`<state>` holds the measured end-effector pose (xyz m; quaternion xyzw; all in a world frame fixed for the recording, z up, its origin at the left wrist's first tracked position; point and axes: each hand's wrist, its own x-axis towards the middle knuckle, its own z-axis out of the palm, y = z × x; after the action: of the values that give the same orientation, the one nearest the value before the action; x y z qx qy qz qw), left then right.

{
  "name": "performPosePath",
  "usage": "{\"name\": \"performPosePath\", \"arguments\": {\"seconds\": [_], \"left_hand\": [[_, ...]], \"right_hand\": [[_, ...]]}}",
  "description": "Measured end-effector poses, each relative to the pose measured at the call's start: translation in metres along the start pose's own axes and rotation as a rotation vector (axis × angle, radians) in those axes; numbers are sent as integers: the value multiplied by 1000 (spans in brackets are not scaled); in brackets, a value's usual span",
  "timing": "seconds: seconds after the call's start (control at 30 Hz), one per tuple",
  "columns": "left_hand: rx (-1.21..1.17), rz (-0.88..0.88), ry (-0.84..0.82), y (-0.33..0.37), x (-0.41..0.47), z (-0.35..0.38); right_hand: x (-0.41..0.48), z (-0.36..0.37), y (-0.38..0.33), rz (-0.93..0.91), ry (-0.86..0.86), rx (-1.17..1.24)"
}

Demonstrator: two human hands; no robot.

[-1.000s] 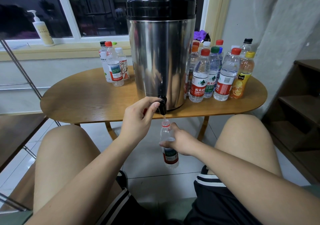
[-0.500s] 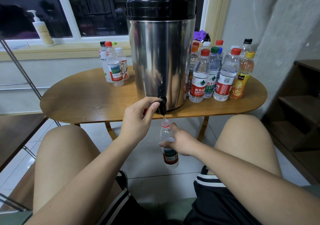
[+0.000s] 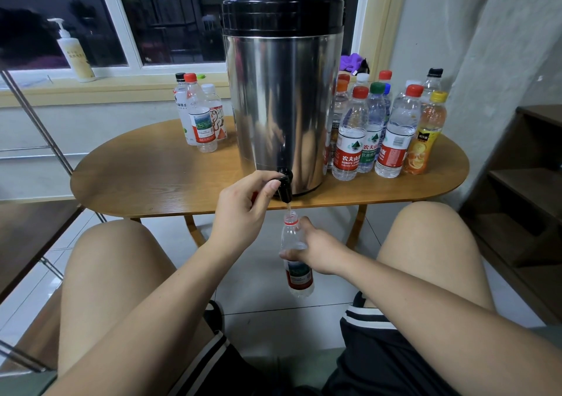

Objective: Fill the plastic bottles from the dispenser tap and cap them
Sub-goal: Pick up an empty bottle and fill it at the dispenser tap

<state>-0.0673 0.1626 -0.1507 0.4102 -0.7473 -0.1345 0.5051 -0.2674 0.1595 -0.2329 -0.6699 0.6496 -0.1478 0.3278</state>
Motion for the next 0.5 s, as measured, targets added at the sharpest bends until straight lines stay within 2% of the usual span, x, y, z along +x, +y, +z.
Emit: {"name": "performPosePath", "arguments": {"seconds": [0.5], "left_hand": [[-8, 0, -7, -1, 0, 0]], "right_hand": [[-1, -1, -2, 8, -6, -4]]}}
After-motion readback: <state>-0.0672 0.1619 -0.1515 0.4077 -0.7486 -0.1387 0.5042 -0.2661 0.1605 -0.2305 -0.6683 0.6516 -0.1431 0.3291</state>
